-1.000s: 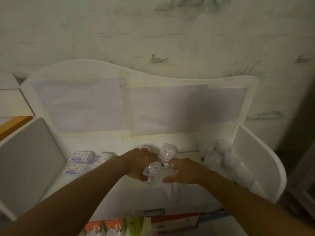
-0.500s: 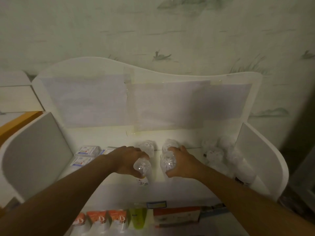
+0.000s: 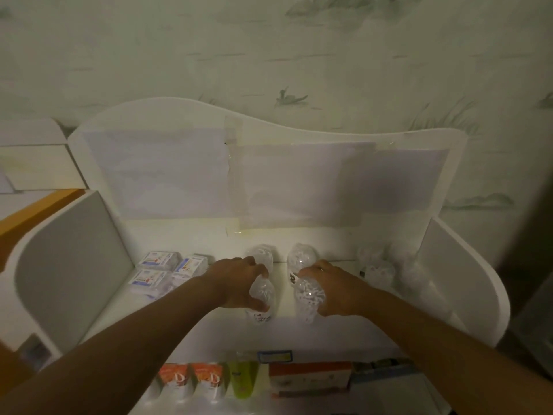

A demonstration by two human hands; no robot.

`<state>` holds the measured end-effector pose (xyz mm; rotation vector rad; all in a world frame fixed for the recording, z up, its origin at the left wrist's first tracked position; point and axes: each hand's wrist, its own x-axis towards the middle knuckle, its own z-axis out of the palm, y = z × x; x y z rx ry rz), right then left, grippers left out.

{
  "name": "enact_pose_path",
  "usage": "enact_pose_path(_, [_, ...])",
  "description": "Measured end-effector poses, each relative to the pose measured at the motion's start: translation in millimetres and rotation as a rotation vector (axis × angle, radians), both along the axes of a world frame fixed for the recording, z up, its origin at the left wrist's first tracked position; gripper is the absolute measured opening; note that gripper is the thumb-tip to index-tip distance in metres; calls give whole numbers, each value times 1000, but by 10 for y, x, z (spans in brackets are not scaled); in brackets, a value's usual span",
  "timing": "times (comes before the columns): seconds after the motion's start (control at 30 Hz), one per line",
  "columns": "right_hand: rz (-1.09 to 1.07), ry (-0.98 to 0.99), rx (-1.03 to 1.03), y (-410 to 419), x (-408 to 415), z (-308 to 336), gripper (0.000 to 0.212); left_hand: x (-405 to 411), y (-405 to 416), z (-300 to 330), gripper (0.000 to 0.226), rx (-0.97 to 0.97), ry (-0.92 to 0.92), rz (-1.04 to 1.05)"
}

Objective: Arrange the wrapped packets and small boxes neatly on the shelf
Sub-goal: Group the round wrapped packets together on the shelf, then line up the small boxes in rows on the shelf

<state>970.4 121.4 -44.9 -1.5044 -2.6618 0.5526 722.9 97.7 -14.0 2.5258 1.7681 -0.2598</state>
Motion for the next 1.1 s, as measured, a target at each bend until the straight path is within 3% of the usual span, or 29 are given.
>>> enact_pose_path(0.5, [3,45,-16,-67,102,69,87,58,-26,-26,81,-66,7,43])
enact_pose_path(0.7, [-36,60,28,64,93,366,69,-18,-12,219,52,113,-41,5])
enact_pose_path(0.83, [-19,49,153,234,-65,590,52,-385,-14,405,45,148,6,73])
enact_pose_path(1.1, [74,95,199,312,-970,650,49,-1727,-128,359,42,129,118,276])
